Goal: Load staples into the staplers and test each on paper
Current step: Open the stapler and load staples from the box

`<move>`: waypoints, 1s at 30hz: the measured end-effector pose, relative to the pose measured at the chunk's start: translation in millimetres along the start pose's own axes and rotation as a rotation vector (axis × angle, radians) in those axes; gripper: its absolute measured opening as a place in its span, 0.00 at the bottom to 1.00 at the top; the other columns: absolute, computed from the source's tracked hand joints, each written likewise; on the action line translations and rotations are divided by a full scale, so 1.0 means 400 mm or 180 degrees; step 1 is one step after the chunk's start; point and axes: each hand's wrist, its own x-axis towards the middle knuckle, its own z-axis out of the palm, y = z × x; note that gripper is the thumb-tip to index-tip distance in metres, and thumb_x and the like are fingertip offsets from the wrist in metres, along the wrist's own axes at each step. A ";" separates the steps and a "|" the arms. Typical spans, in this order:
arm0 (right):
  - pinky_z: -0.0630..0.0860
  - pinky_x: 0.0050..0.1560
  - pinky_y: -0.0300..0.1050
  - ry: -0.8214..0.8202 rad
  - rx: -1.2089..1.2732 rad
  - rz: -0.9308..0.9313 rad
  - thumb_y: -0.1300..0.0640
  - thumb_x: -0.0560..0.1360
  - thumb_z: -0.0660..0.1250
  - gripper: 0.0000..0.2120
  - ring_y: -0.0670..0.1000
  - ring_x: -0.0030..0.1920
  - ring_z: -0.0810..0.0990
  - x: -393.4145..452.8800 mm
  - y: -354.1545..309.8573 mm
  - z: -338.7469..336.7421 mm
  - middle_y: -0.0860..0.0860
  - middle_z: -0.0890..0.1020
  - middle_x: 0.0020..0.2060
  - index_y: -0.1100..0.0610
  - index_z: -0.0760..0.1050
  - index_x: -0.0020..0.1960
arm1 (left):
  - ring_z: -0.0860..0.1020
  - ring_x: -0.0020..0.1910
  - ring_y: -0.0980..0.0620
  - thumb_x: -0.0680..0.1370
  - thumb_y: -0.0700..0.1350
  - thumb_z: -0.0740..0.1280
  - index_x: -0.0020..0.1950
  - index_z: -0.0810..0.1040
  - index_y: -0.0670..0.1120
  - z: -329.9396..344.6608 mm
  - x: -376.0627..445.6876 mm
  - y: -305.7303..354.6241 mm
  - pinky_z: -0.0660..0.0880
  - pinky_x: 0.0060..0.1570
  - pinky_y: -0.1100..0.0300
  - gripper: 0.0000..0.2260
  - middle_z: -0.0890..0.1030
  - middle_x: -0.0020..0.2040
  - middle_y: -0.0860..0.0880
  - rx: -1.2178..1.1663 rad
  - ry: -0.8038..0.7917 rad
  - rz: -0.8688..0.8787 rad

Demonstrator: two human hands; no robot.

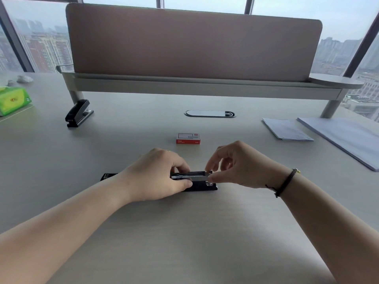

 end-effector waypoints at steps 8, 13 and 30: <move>0.73 0.34 0.46 -0.0116 0.0028 -0.0219 0.54 0.66 0.77 0.10 0.45 0.31 0.72 0.001 0.002 0.003 0.45 0.80 0.38 0.44 0.82 0.46 | 0.80 0.41 0.59 0.67 0.63 0.69 0.47 0.83 0.60 0.004 0.005 -0.012 0.78 0.46 0.55 0.13 0.83 0.40 0.60 -0.0030 -0.0010 0.0056; 0.72 0.34 0.44 -0.0100 -0.0329 -0.0329 0.54 0.67 0.76 0.06 0.43 0.31 0.71 -0.004 -0.004 0.008 0.46 0.79 0.38 0.45 0.83 0.42 | 0.79 0.42 0.59 0.68 0.61 0.71 0.46 0.83 0.60 0.005 0.006 -0.015 0.78 0.45 0.55 0.11 0.83 0.40 0.60 -0.0098 -0.0025 0.0082; 0.71 0.33 0.37 0.0126 0.0142 -0.0237 0.45 0.64 0.77 0.11 0.43 0.31 0.72 0.009 0.012 0.063 0.42 0.78 0.38 0.45 0.80 0.44 | 0.81 0.41 0.63 0.64 0.63 0.76 0.51 0.80 0.64 -0.130 -0.036 -0.093 0.78 0.43 0.61 0.17 0.82 0.47 0.63 0.0026 -0.1083 -0.0574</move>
